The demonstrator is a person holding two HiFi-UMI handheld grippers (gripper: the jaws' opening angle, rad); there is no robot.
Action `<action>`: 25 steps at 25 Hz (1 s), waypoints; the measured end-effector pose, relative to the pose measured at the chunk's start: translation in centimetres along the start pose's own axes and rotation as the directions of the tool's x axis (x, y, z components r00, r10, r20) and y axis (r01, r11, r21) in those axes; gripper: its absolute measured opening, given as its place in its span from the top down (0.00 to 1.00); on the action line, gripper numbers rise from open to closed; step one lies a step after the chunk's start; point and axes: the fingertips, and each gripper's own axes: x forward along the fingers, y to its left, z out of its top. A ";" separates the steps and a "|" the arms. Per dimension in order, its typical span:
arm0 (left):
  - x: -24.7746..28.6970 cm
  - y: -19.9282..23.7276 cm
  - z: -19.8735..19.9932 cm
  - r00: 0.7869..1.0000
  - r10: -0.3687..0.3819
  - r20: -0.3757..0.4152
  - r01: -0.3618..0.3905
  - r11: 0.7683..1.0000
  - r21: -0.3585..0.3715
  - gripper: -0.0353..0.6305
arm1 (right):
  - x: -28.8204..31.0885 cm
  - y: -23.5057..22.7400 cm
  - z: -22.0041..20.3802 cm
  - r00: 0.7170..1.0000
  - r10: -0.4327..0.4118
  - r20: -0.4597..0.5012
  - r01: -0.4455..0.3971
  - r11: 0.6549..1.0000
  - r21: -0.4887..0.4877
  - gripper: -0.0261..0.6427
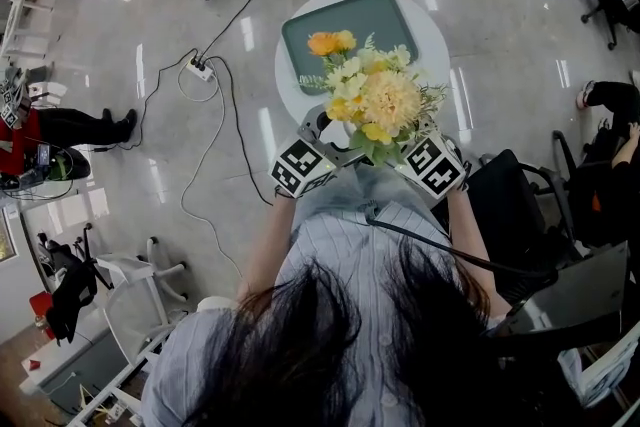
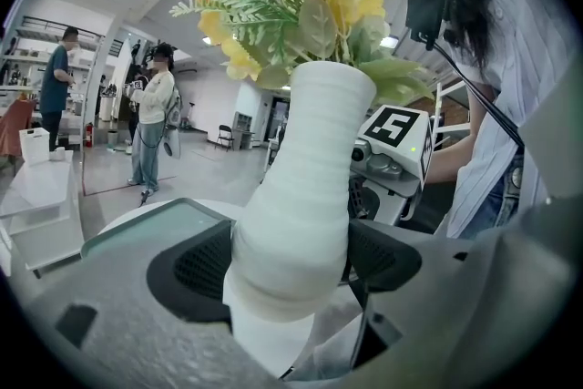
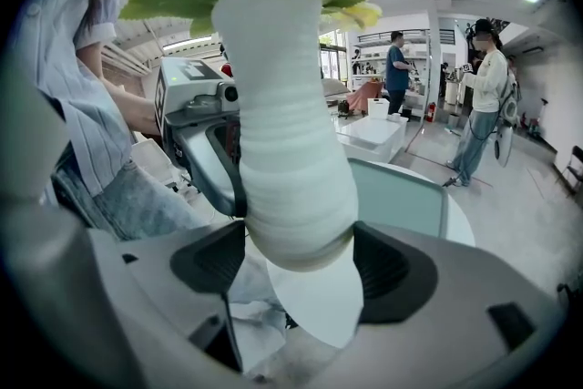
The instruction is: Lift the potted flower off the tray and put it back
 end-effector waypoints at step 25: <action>-3.6 13.9 0.9 0.998 0.062 0.009 -0.062 0.997 -0.043 0.37 | 9.3 -6.2 9.0 0.998 0.027 -0.052 -0.032 0.994 -0.101 0.43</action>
